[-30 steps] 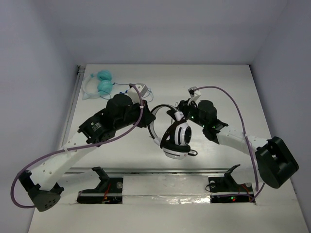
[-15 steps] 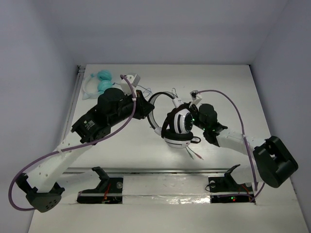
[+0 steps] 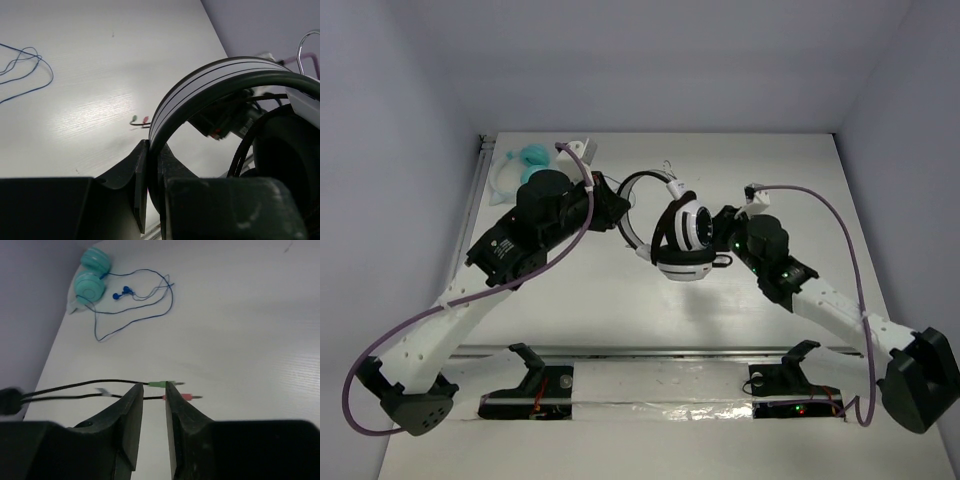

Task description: Wrap the headphones

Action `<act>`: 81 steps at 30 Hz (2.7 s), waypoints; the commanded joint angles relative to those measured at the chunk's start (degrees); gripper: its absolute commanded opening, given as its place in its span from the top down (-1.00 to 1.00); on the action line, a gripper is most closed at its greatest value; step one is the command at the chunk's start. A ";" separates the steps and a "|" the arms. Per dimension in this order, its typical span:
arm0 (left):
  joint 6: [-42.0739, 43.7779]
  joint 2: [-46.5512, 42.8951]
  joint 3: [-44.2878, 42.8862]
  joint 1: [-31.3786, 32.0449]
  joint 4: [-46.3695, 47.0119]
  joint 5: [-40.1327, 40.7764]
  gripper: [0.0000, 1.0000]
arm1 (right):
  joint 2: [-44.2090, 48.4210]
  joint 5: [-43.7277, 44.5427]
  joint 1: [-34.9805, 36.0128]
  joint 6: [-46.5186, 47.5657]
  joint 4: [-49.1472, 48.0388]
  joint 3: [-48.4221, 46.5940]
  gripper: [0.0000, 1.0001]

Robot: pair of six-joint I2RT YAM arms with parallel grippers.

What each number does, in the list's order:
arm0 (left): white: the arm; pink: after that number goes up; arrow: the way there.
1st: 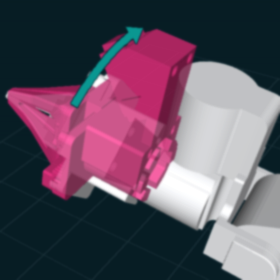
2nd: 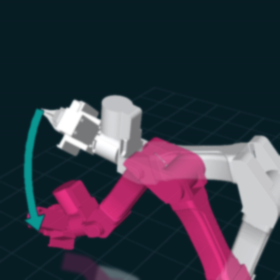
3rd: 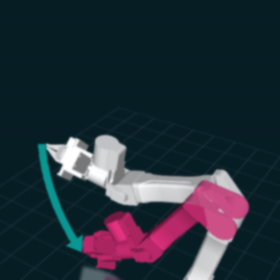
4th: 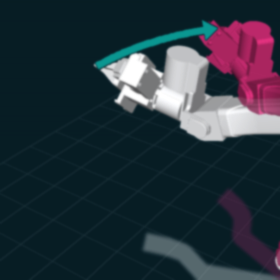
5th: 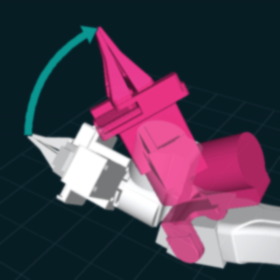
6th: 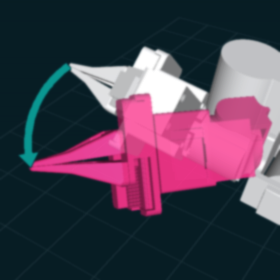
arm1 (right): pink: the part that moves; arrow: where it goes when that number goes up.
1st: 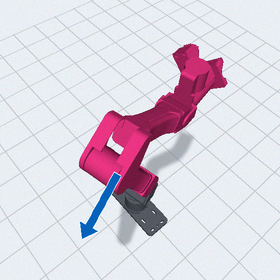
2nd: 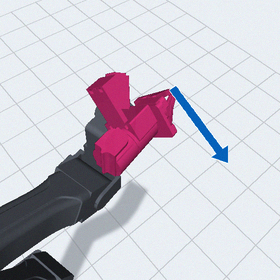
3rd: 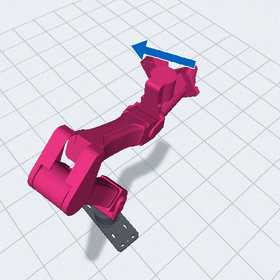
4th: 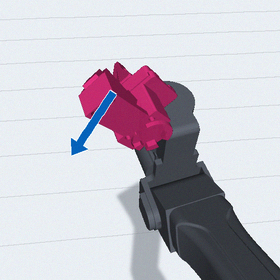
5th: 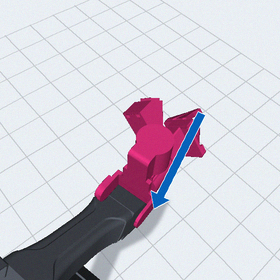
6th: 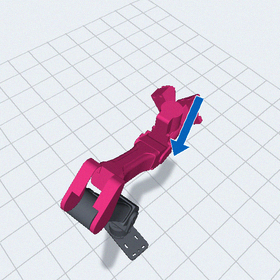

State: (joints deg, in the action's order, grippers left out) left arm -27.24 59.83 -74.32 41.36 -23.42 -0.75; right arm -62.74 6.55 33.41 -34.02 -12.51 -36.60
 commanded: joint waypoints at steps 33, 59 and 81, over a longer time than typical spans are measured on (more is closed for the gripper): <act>-3.43 2.83 -6.45 -4.98 8.92 -6.54 1.00 | 5.26 -19.66 -0.19 5.10 -9.02 6.37 -0.11; -3.87 4.59 -8.82 -4.98 8.92 -8.74 1.00 | -9.77 -21.40 0.34 5.28 -17.63 3.20 -0.14; -23.99 15.14 5.32 -12.10 33.52 8.75 1.00 | -5.81 -8.40 15.02 -10.96 -16.31 10.05 1.00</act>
State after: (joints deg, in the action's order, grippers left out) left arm -42.11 77.30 -69.21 29.23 -4.95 4.12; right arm -69.25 -6.24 47.13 -39.99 -26.17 -28.05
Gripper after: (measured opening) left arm 0.054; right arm 0.038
